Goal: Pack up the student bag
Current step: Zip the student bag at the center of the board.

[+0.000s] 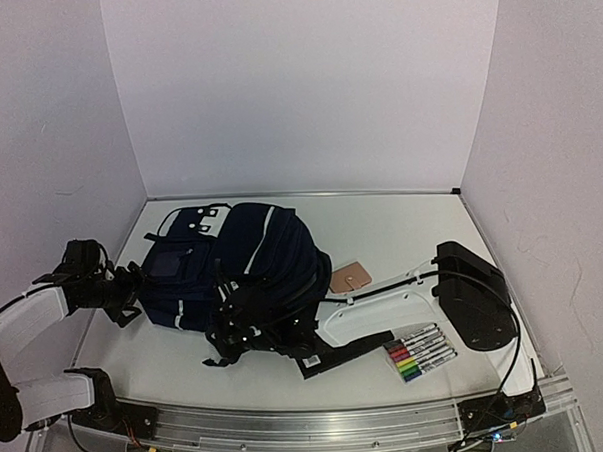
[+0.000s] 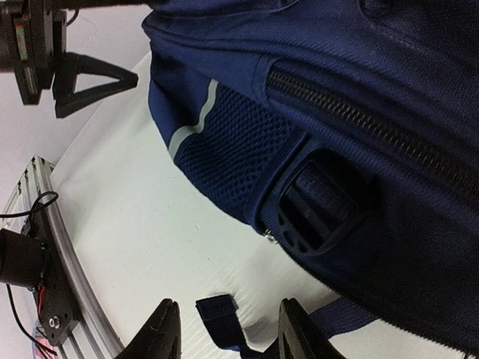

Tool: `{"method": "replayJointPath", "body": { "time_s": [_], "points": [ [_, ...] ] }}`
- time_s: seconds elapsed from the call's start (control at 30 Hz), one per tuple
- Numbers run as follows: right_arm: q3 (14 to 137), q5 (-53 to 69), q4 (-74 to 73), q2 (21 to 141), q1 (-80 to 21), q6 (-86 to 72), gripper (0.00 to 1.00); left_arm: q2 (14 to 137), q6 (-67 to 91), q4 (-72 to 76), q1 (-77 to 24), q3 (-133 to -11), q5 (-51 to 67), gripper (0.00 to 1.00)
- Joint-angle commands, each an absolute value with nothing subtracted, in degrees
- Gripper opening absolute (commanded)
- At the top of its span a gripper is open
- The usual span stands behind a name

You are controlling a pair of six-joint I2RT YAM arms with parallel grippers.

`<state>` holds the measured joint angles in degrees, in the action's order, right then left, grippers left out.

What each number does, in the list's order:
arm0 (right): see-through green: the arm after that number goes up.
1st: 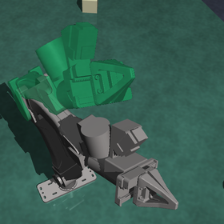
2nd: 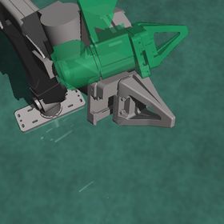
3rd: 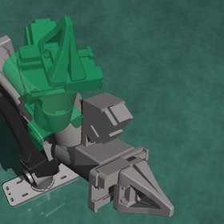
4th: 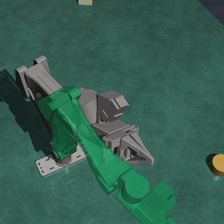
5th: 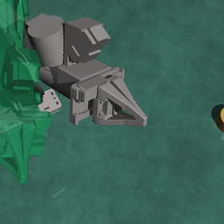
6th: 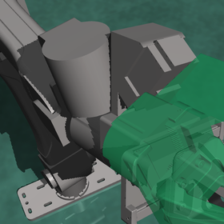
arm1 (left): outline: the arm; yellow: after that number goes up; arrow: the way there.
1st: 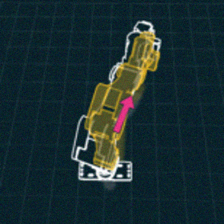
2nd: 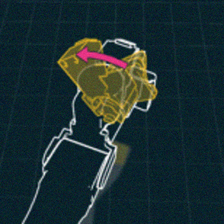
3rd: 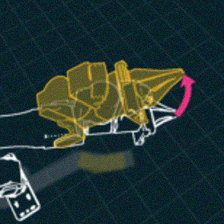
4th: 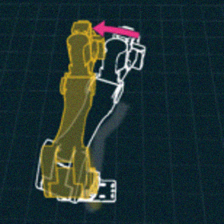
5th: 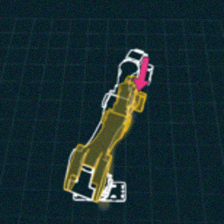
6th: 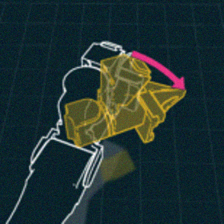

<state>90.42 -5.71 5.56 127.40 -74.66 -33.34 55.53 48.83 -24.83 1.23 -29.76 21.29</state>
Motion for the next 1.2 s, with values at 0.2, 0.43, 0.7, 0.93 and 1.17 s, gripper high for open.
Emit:
{"method": "replayJointPath", "body": {
  "time_s": [0.2,0.43,0.7,0.93,1.17],
  "points": [
    [94.88,-4.78,3.71,130.48,-69.59,-34.51,0.34,53.35,57.03,-13.36,1.50,-20.92,24.23,0.69],
    [97.33,-3.27,3.69,132.60,-67.36,-37.61,0.30,49.00,57.85,-15.52,1.49,-19.17,23.19,0.85],
    [98.76,-2.88,3.78,133.60,-66.47,-39.88,0.11,45.97,60.86,-14.62,1.47,-15.16,26.17,0.66],
    [100.73,-3.27,3.78,134.28,-65.97,-40.13,0.00,46.14,62.14,-11.07,1.43,-13.18,27.29,0.65],
    [100.62,-3.48,3.75,133.11,-65.76,-39.72,0.00,54.97,63.24,1.25,1.27,-12.47,30.01,0.62]
  ]
}}
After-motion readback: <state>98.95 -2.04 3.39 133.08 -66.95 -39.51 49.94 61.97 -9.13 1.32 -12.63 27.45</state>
